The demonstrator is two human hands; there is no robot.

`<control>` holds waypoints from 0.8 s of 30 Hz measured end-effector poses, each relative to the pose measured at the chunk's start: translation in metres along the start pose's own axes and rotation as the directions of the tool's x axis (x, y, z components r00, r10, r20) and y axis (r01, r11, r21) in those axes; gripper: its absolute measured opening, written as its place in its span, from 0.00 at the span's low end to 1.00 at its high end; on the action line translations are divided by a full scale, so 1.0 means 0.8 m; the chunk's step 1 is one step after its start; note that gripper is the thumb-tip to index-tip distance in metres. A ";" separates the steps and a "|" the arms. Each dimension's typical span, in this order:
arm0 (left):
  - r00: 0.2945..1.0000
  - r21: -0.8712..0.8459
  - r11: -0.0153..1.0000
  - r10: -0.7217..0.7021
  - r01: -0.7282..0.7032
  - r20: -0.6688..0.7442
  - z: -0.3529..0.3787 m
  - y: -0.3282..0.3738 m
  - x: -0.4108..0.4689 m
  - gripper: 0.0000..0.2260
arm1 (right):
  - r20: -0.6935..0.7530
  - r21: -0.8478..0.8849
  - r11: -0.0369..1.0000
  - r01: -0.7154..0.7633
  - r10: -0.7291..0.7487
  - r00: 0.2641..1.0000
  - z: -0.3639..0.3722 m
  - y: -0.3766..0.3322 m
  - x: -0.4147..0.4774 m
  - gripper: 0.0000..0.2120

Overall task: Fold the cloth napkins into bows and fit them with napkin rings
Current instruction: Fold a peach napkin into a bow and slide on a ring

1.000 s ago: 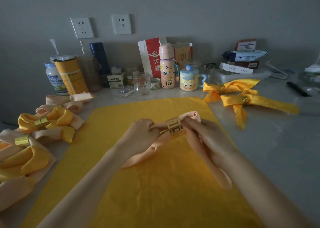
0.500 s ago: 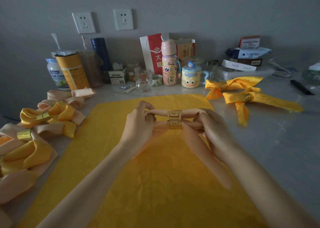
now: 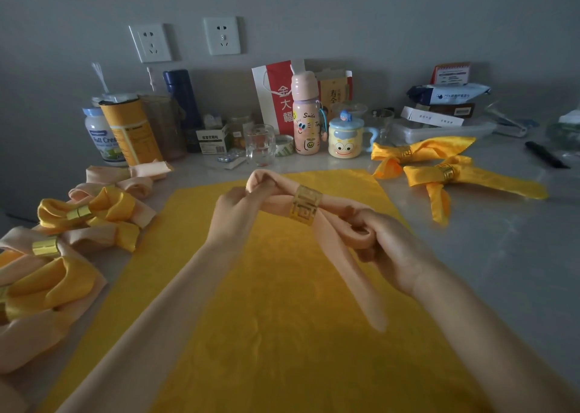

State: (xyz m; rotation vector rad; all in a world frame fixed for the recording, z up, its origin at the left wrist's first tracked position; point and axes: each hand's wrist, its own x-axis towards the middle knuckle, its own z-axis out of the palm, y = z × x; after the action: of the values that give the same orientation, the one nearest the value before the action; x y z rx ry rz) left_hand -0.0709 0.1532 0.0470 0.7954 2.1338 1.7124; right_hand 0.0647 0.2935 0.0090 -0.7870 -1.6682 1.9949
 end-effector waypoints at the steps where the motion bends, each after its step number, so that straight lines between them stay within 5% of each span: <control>1: 0.994 -0.012 0.997 0.072 -0.071 0.080 -0.001 -0.001 -0.001 0.21 | -0.002 0.073 0.997 -0.031 0.031 1.000 -0.002 0.000 0.002 0.08; 4: 0.943 -0.059 0.980 0.200 -0.192 0.264 0.000 -0.001 -0.009 0.18 | 0.130 0.307 0.948 -0.079 0.040 0.991 -0.010 -0.007 0.003 0.18; 6: 0.922 0.074 0.947 0.283 -0.312 0.264 0.007 -0.011 -0.008 0.17 | 0.206 0.350 0.934 -0.073 0.000 0.979 -0.013 -0.010 0.003 0.21; 11: 0.895 0.316 0.842 0.373 -0.437 0.243 0.017 -0.024 -0.005 0.05 | 0.182 0.272 0.958 -0.088 0.038 0.982 -0.014 -0.006 0.009 0.15; 14: 0.854 0.291 0.808 0.442 -0.512 0.274 0.016 -0.020 -0.008 0.04 | 0.113 0.190 0.980 -0.062 0.041 0.993 -0.015 0.003 0.017 0.16; 18: 0.876 0.260 0.851 0.379 -0.457 0.298 0.022 -0.022 -0.017 0.13 | 0.119 0.174 0.982 -0.066 0.046 0.992 -0.010 0.009 0.020 0.12; 24: 0.876 0.387 0.865 0.112 -0.319 0.470 0.030 -0.027 -0.016 0.10 | -0.003 0.112 0.991 0.076 -0.076 0.997 -0.009 0.013 0.027 0.15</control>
State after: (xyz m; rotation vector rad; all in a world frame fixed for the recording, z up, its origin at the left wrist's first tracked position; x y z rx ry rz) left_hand -0.0525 0.1622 0.0190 1.4506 2.1927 0.9716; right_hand 0.0533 0.3108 -0.0054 -0.6717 -1.5479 2.0172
